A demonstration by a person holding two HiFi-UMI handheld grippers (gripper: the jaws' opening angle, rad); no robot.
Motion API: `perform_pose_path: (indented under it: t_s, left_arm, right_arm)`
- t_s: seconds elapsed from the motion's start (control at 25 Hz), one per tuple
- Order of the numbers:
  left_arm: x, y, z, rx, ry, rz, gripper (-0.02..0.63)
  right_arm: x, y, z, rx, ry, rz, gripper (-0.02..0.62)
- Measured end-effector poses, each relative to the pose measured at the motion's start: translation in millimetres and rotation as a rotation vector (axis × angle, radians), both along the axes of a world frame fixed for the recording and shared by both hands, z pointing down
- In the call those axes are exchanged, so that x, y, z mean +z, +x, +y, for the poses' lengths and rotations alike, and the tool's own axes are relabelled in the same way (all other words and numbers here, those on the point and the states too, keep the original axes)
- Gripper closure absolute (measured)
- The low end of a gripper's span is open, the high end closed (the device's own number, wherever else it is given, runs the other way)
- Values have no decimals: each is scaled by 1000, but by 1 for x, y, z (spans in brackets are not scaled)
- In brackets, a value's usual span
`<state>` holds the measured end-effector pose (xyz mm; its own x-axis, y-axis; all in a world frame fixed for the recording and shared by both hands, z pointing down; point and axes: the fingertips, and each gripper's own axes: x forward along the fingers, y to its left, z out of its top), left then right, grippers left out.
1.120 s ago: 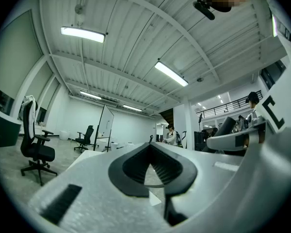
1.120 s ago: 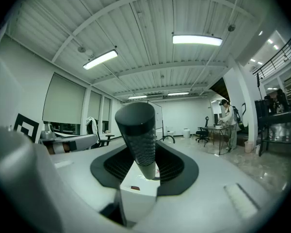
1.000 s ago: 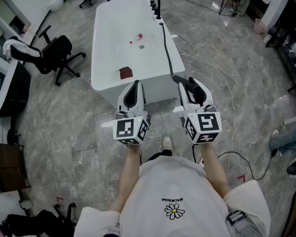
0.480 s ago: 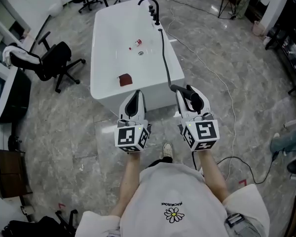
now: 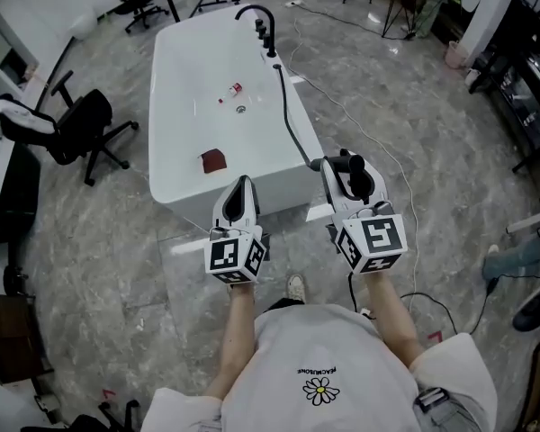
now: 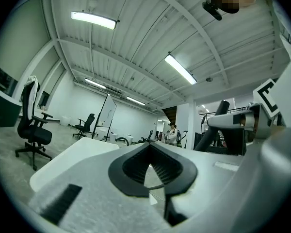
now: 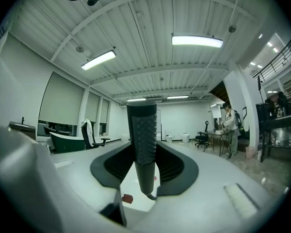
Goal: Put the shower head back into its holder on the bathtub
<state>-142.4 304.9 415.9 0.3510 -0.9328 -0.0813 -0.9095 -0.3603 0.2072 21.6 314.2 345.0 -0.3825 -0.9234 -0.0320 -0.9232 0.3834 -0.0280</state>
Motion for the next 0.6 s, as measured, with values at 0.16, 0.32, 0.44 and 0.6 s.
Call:
perform_pose_path:
  t_s: [0.16, 0.32, 0.44, 0.6]
  left_arm:
    - [4, 20, -16, 74, -49, -28, 604]
    - [6, 37, -28, 136, -73, -68, 604]
    - [7, 41, -31, 137, -69, -71, 604]
    - [16, 38, -39, 124, -96, -73, 604]
  right_arm:
    - [-38, -7, -12, -4, 81, 12, 454]
    - [-50, -21, -22, -25, 100, 26, 454]
    - [-43, -23, -31, -31, 80, 30, 454]
    - [-32, -20, -45, -36, 44, 32, 454]
